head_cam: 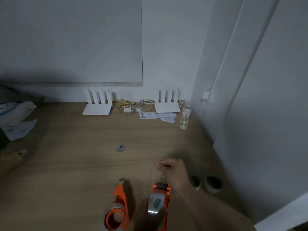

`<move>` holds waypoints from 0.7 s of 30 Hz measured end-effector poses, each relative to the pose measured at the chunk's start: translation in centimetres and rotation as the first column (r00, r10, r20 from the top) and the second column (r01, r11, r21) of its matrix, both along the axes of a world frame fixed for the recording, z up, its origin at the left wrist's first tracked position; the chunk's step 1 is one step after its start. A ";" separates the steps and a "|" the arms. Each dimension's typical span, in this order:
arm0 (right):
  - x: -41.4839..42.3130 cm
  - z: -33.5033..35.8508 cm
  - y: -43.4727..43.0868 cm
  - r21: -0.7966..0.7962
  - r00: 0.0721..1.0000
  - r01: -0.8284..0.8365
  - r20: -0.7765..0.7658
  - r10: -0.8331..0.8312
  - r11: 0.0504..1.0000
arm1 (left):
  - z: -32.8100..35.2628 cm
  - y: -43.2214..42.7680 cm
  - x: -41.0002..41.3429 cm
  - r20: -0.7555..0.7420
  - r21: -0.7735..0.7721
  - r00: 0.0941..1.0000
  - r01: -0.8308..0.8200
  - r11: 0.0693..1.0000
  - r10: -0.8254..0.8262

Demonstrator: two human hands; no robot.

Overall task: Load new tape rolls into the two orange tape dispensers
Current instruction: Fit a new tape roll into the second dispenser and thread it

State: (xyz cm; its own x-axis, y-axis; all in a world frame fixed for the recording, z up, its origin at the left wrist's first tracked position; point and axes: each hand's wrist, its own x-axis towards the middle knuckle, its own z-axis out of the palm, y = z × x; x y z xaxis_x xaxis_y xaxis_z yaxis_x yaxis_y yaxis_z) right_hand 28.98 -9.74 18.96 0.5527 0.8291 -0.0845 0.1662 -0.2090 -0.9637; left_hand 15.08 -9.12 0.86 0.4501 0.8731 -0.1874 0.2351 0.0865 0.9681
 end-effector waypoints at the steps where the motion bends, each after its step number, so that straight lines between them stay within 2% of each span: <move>1: 0.2 0.0 0.1 0.001 1.000 0.002 -0.006 -0.002 1.000 | 2.1 -0.3 -0.2 -0.053 -0.001 0.997 0.054 0.999 -0.053; 3: 0.4 -0.1 0.2 -0.004 1.000 0.009 -0.016 -0.009 1.000 | 4.5 -0.6 -0.5 -0.077 0.021 0.995 0.066 0.998 -0.064; 7: 1.1 0.3 0.8 0.035 1.000 0.025 -0.016 -0.024 0.999 | 8.2 -1.9 -1.0 -0.151 0.048 0.988 -0.009 0.999 0.017; 12: 1.6 1.1 2.1 0.030 0.998 0.033 -0.050 -0.031 0.999 | 10.7 -3.7 -1.2 0.005 0.045 0.984 -0.176 0.983 0.176; 15: 2.0 1.9 2.7 0.006 0.997 0.023 -0.067 -0.022 1.000 | 12.6 -4.4 -1.1 0.121 0.087 0.973 -0.205 0.975 0.194; 21: 2.9 2.9 3.4 -0.050 0.996 0.041 -0.077 -0.045 0.998 | 14.5 -5.2 -1.2 0.234 0.114 0.950 -0.236 0.965 0.205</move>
State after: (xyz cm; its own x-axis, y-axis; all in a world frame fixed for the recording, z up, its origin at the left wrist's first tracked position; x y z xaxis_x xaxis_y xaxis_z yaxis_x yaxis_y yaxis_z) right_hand 31.89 -6.38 21.85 0.5779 0.7985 -0.1684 0.0810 -0.2614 -0.9618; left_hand 13.85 -14.28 15.34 0.2597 0.9654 0.0238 0.0072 -0.0266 0.9996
